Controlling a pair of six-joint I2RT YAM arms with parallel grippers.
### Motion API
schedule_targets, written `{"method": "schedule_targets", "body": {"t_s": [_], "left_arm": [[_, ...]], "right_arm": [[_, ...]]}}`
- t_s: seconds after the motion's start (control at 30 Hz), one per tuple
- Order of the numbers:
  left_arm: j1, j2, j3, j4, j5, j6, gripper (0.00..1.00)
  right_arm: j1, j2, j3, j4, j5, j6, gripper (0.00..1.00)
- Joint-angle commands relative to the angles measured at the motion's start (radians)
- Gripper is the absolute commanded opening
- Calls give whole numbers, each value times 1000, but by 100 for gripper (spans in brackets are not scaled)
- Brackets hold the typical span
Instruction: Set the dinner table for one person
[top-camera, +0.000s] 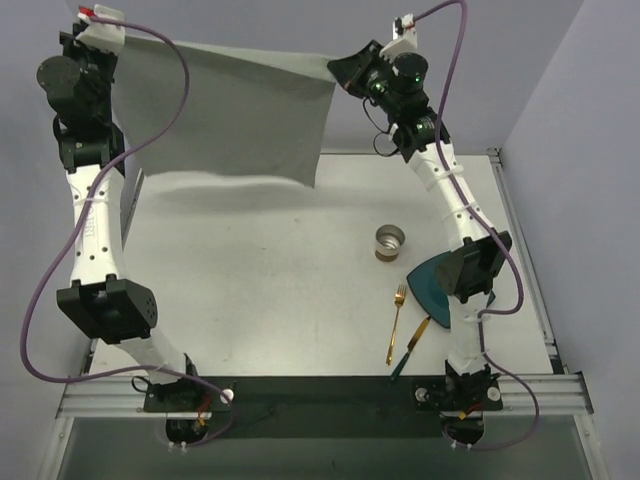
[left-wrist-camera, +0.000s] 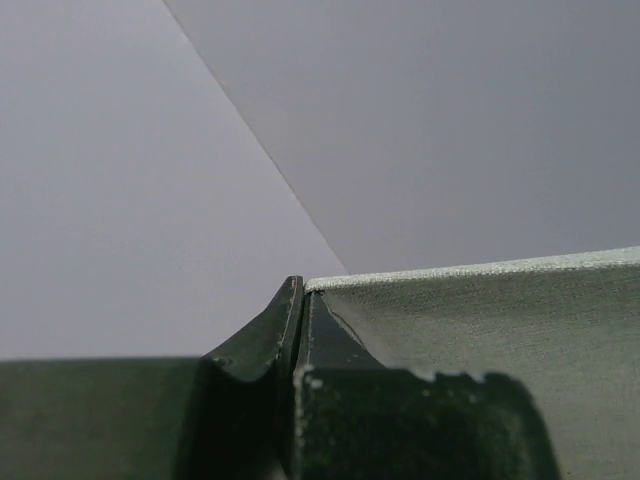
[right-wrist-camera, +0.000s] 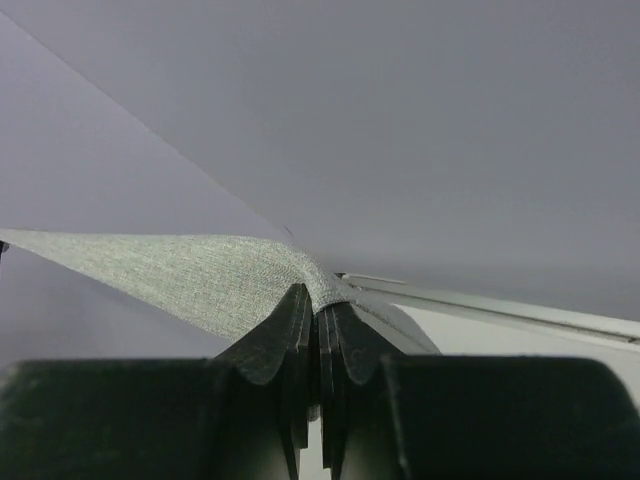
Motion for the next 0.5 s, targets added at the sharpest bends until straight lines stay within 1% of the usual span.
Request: {"method": "schedule_targets", "body": {"t_s": [0.0,0.03,0.1,0.13,0.2,0.23,0.27,0.3,0.33,0.37,0.4,0.43,0.47], "left_arm": [[51,-2,23,103,-6,-32,0],[64,-19,-6,78,30,-32,0],[86,-51,-90,43,93,-1,0],[95,-92,-183,5,163,20,0],[135,-140,-274,-54,242,110,0],[149,-187,-375,-137,315,149,0],[170,-212,-424,-175,348,237,0],[181,-237,-486,-213,374,285,0],[186,-281,-585,-300,404,339,0],[189,-303,-647,-336,409,424,0],[199,-339,-697,-400,414,465,0],[204,-358,-800,-426,419,524,0],[215,-373,-843,-452,422,557,0]], "right_arm": [[-27,-96,-27,160,-5,-33,0],[-30,-119,-116,160,-12,-43,0],[-26,-173,-219,127,-90,-71,0],[-18,-193,-336,114,-126,-71,0],[2,-265,-466,87,-166,-94,0],[17,-288,-538,76,-169,-115,0],[51,-308,-645,61,-170,-134,0],[71,-332,-699,9,-180,-169,0],[86,-340,-737,-21,-183,-181,0],[121,-353,-815,-75,-187,-191,0],[135,-357,-851,-85,-189,-200,0],[149,-362,-889,-117,-184,-197,0],[181,-371,-967,-136,-180,-186,0]]}}
